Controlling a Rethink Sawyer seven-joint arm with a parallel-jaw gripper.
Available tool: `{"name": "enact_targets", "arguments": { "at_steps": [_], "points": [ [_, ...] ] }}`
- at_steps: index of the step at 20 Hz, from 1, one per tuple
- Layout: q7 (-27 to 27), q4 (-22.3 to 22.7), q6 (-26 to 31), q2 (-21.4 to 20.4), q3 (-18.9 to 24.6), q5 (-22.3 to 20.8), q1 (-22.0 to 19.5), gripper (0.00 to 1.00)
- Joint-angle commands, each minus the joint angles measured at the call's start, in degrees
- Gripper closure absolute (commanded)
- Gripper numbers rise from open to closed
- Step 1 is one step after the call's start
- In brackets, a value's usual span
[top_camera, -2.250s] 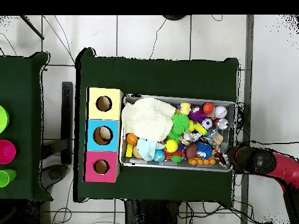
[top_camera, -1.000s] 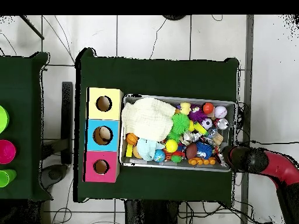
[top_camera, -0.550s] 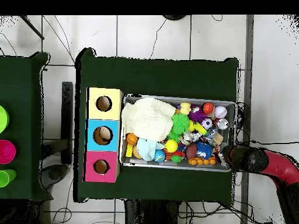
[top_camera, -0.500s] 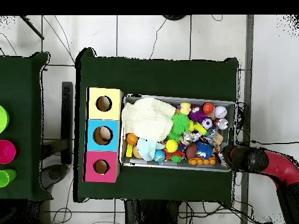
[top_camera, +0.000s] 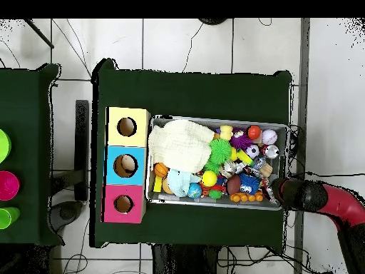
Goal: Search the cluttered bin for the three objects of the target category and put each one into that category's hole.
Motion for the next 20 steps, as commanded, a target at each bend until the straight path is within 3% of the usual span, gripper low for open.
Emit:
{"name": "enact_targets", "arguments": {
  "at_steps": [1, 5, 9, 20],
  "points": [
    [-0.1, 6.2, -7.1, -4.2, -1.8, -2.0, -1.0, 1.00],
    [5.6, 12.6, -4.4, -14.2, -0.4, 4.8, -0.3, 1.00],
    [9.0, 15.4, -1.9, -20.3, -0.2, 10.5, 1.7, 1.00],
    [18.8, 20.7, -4.5, -29.2, -5.7, 20.4, 11.2, 1.00]
  ]
}}
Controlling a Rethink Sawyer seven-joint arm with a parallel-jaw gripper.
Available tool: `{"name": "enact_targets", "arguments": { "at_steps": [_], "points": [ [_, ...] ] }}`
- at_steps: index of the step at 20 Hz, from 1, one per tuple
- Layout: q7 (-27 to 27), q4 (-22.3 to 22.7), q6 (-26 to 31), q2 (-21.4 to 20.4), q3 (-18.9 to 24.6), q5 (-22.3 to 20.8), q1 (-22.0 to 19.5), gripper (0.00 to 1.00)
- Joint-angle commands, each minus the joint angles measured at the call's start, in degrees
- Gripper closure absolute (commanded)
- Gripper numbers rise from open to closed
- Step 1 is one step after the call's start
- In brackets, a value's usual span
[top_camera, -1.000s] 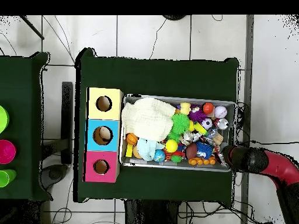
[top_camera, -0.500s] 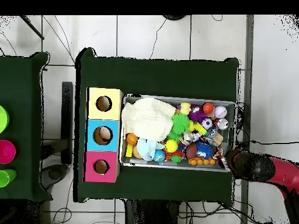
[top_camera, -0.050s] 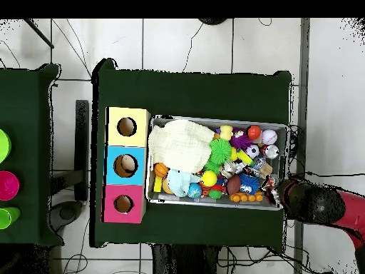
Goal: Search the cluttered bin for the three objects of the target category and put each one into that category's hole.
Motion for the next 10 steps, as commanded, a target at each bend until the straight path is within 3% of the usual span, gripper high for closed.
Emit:
{"name": "enact_targets", "arguments": {
  "at_steps": [1, 10],
  "points": [
    [19.7, 7.7, -2.1, -8.0, -5.0, 7.1, 7.4, 1.00],
    [32.7, 13.3, -7.3, -14.3, -12.9, 16.0, 21.0, 1.00]
  ]
}}
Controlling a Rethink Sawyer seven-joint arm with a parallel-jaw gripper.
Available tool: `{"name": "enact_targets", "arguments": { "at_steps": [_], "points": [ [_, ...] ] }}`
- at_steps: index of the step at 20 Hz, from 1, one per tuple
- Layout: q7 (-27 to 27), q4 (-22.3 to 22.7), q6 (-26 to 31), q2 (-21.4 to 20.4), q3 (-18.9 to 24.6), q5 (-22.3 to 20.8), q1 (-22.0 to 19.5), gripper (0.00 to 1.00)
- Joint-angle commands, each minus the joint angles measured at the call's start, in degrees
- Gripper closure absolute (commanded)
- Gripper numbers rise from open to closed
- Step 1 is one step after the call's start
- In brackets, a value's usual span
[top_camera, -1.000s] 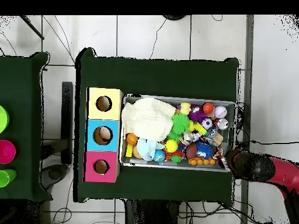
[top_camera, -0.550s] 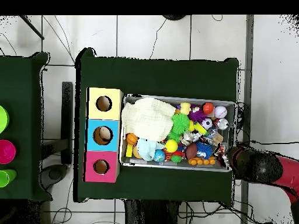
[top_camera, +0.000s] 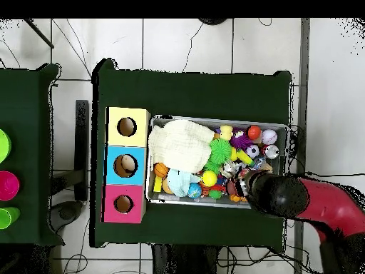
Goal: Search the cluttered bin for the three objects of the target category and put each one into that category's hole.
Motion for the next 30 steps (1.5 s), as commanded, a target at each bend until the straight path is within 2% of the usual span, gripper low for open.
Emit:
{"name": "enact_targets", "arguments": {
  "at_steps": [1, 5, 8, 16, 21, 26, 30],
  "points": [
    [26.6, 8.6, -5.5, -6.5, -7.3, 6.9, 8.9, 1.00],
    [33.3, 9.8, -5.5, -9.5, -10.9, 10.6, 16.7, 1.00],
    [37.7, 8.5, -5.3, -9.5, -13.8, 11.2, 22.0, 1.00],
    [49.1, 5.1, -8.7, -5.3, -19.4, 13.0, 34.0, 1.00],
    [54.8, 3.6, -15.4, -0.6, -22.8, 13.7, 39.6, 1.00],
    [58.2, 0.2, -21.1, 5.0, -25.7, 15.4, 43.7, 1.00],
    [58.7, -2.9, -20.8, 7.4, -27.5, 16.9, 46.3, 1.00]
  ]
}}
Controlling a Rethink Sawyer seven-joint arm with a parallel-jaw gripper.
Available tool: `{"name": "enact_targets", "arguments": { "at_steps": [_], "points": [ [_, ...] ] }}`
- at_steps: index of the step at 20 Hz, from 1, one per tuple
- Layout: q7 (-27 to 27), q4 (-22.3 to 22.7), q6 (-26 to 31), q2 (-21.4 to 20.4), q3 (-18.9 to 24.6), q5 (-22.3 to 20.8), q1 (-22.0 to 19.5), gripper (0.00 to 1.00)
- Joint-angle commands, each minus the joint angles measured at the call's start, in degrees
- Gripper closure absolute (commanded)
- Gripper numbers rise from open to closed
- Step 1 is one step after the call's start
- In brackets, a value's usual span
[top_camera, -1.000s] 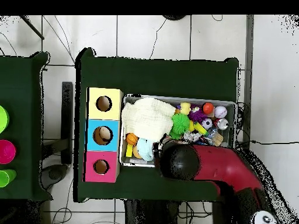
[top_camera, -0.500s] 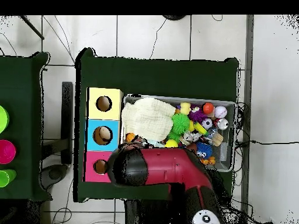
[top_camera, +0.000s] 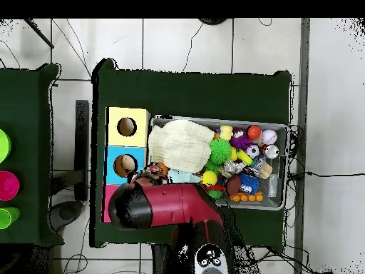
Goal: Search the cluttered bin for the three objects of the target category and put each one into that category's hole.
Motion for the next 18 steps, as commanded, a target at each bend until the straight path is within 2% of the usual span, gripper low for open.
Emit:
{"name": "enact_targets", "arguments": {
  "at_steps": [1, 7, 18],
  "points": [
    [16.8, -7.4, -2.8, 8.2, -6.2, 3.9, 3.5, 1.00],
    [18.3, -13.8, 0.9, 12.0, -9.2, 7.4, 8.6, 1.00],
    [17.7, -20.2, 1.7, 17.3, -12.8, 14.4, 13.9, 1.00]
  ]
}}
